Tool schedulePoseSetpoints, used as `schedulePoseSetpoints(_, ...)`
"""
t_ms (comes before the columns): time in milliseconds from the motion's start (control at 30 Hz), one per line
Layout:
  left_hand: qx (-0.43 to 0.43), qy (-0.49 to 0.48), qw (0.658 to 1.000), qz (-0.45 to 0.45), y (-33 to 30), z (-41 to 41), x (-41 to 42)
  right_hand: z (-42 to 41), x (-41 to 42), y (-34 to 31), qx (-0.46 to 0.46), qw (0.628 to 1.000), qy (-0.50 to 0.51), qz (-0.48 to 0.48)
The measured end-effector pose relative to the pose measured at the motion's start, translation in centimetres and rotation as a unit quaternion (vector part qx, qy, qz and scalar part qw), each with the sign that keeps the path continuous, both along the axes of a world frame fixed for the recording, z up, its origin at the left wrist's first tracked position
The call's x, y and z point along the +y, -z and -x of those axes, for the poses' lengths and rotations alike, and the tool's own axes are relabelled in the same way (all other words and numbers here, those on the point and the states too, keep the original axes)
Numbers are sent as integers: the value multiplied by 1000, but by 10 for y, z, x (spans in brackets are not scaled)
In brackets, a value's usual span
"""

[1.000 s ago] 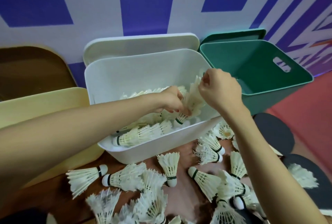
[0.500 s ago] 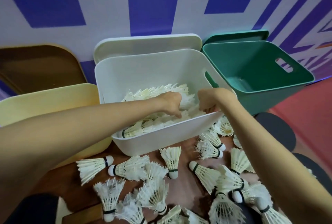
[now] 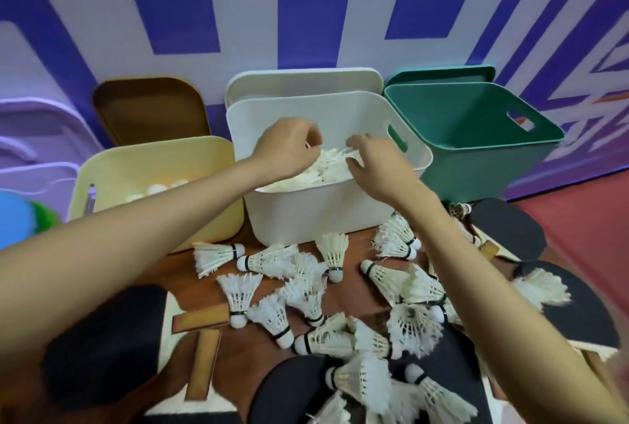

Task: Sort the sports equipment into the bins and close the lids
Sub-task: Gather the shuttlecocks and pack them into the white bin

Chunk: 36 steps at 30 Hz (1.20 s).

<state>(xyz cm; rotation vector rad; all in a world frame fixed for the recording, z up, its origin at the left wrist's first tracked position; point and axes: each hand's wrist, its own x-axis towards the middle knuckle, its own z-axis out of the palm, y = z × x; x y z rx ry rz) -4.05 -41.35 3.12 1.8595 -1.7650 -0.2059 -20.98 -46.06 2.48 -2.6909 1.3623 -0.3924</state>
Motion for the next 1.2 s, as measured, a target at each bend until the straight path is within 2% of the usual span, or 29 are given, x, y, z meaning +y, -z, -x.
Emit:
schedulePoseSetpoints(100,44,-19,993,108,-7,-2,52,2,51,7,-119,988,-80,51)
schedulePoseSetpoints(233,38,-46,990,131,3,-5,116,3,112,30,-115,984,-134,23)
schedulePoseSetpoints(333,20,-85,993,80,27,-9,154,6,147,51,-48,986,-157,-6)
schedulePoseSetpoints(467,8,-147,988,-42,60,-14,194,18,179,73,73,988,-138,-20)
schedulePoseSetpoints(600,40,-201,969,-137,90,-13,211,29,192,88,110,988,-95,-44)
schedulePoseSetpoints(800,79,-241,952,-174,121,4,210,38,204,94,4,999,-43,-30)
schedulePoseSetpoints(1000,56,-265,946,-177,127,18,207,43,222,83,-182,982,37,20)
schedulePoseSetpoints(1100,127,-291,937,-148,131,14,206,45,236,78,-292,954,46,42)
schedulePoseSetpoints(1200,239,-307,919,-61,134,10,213,46,249,75,-355,932,48,57)
